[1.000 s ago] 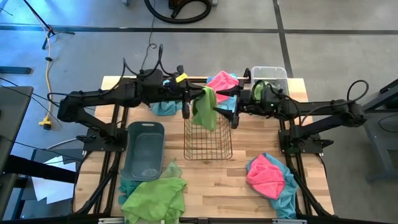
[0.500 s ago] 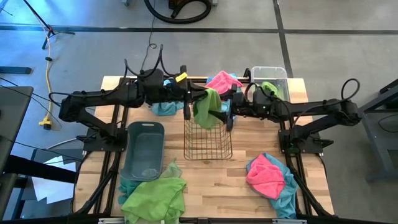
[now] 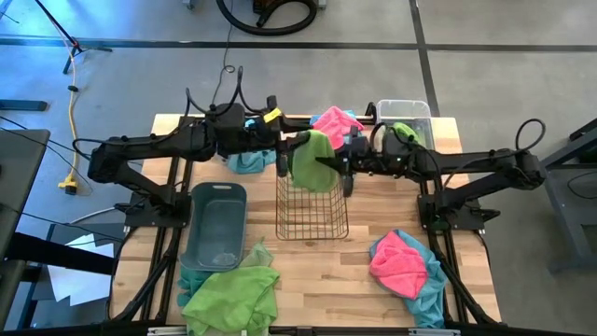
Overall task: Sort microfiber towel by color & place in baskets
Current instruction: Put the green towel into the transparent bin
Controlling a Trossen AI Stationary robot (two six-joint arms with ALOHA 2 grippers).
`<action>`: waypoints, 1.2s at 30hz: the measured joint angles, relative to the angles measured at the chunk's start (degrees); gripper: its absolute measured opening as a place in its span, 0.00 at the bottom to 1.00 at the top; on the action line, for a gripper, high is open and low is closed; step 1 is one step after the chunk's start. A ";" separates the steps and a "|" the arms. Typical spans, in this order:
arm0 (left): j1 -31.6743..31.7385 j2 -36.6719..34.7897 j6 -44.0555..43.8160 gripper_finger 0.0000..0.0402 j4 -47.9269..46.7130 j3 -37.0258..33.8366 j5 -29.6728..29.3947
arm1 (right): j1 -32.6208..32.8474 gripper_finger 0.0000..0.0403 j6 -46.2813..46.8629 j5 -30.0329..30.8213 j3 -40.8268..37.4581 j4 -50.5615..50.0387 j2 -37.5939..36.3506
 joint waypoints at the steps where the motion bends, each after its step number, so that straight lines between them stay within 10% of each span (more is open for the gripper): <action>1: 0.00 -0.47 -0.40 0.28 -0.69 0.00 0.09 | -0.48 0.01 -0.02 0.02 0.02 -0.86 -0.89; 18: -0.22 -12.96 -8.05 0.47 -21.81 -1.17 8.23 | -7.79 0.00 -1.14 -0.60 0.09 -18.87 -23.00; 28: -0.90 -19.58 -13.60 0.47 -0.30 -19.83 8.18 | -7.77 0.00 2.08 -7.18 0.11 -21.09 -28.34; 36: -0.83 -20.26 -10.73 0.47 5.09 -21.38 7.11 | -7.77 0.00 2.62 -9.43 0.11 -21.13 -27.47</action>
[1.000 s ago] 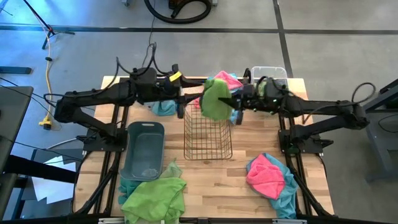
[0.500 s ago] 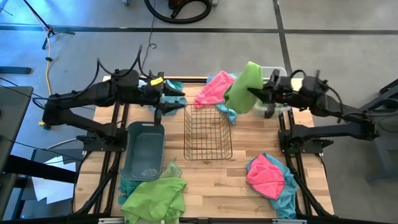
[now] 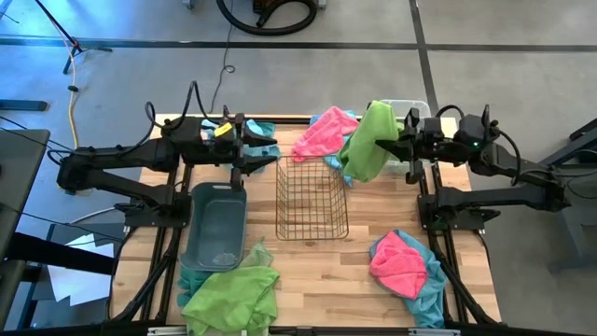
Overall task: Sort microfiber towel by color & place in baskets
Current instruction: Put the green towel into the transparent bin
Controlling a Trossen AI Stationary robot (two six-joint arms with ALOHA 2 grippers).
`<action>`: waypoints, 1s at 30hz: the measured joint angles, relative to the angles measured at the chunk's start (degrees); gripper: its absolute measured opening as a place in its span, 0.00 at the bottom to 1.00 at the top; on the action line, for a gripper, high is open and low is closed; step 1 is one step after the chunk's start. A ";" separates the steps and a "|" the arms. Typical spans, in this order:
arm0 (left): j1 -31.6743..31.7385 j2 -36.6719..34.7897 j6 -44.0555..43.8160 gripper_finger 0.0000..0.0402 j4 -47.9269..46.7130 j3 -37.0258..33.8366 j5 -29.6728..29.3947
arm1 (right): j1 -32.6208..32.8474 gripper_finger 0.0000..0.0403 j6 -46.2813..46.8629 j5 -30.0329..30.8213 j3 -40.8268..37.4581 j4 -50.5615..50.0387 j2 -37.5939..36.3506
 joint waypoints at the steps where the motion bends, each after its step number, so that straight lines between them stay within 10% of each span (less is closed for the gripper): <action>1: 0.00 -0.02 0.22 0.47 0.23 0.00 -0.02 | 0.00 0.00 0.00 -0.01 0.00 -0.02 0.03; 11: 0.02 -0.09 0.57 0.47 0.48 0.00 -0.17 | -0.02 0.00 -1.28 1.02 0.00 1.64 1.11; 30: 0.02 -0.82 0.59 0.47 1.51 0.00 -0.48 | -14.16 0.00 -9.20 26.76 0.00 1.25 7.38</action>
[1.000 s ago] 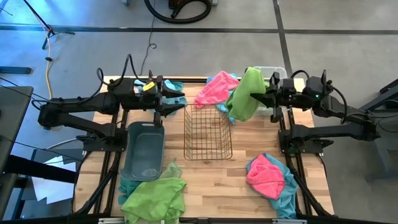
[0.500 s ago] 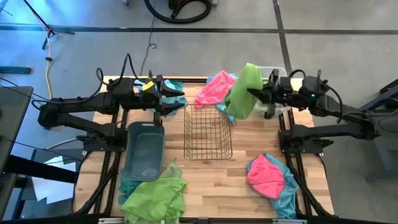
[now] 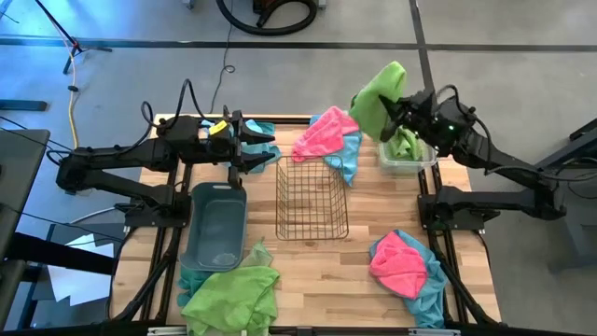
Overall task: Sort microfiber towel by color & place in baskets
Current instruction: Put the green towel into the transparent bin
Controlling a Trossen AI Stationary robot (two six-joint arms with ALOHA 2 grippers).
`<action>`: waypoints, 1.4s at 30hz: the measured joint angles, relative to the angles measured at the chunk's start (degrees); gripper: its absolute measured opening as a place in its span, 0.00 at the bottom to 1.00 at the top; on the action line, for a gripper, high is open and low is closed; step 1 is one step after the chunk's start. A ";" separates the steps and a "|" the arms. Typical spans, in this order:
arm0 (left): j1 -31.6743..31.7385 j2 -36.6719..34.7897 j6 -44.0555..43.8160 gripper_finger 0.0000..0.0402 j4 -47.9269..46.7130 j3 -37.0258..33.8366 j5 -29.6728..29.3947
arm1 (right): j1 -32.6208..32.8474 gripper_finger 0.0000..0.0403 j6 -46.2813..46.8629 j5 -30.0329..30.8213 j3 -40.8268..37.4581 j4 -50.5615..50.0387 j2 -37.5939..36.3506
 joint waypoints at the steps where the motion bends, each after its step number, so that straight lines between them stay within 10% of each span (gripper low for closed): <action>1: 0.00 -0.14 -0.02 0.47 -0.22 0.00 0.00 | -0.92 0.00 0.01 0.81 0.00 -0.77 0.57; 16: 0.00 -0.27 1.55 0.47 -0.23 0.00 -1.14 | -13.16 0.00 -5.55 21.23 13.69 -24.33 10.18; 42: 0.00 -0.23 3.59 0.47 -0.36 0.00 -1.84 | -26.45 0.00 5.25 2.73 14.14 -52.41 24.81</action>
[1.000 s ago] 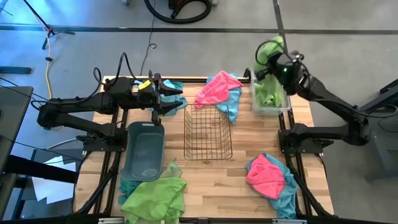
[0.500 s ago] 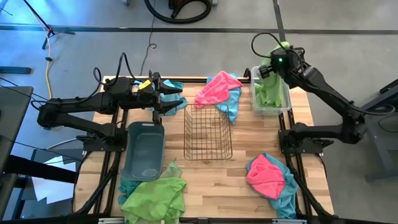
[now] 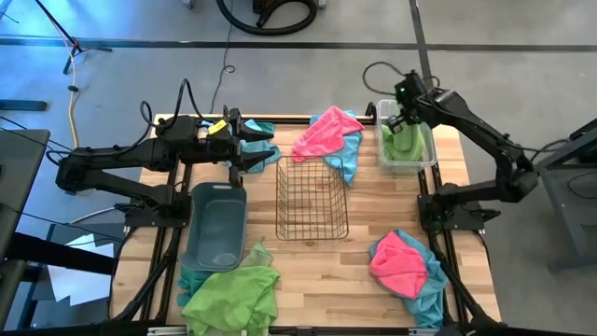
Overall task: Sort microfiber towel by color & place in baskets
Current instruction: Put the green towel into the transparent bin
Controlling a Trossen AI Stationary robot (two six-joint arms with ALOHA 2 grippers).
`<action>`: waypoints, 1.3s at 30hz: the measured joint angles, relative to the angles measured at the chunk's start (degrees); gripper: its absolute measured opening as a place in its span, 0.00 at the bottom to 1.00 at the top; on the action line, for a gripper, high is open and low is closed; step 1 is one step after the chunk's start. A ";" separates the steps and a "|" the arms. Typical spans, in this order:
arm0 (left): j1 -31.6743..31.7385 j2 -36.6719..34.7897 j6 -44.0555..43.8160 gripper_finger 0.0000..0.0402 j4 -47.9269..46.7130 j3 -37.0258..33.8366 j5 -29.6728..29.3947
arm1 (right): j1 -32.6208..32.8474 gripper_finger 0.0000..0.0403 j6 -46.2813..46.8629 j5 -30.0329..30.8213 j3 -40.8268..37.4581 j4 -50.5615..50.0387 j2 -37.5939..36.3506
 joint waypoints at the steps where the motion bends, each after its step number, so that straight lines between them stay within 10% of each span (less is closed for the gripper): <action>1: 0.00 0.00 0.00 0.47 0.00 0.00 0.00 | -0.32 0.00 -1.27 0.07 0.00 -1.44 0.92; 39: -0.02 0.00 0.00 0.47 0.12 0.00 0.02 | -1.43 0.00 -32.87 -10.08 -0.07 -9.27 24.59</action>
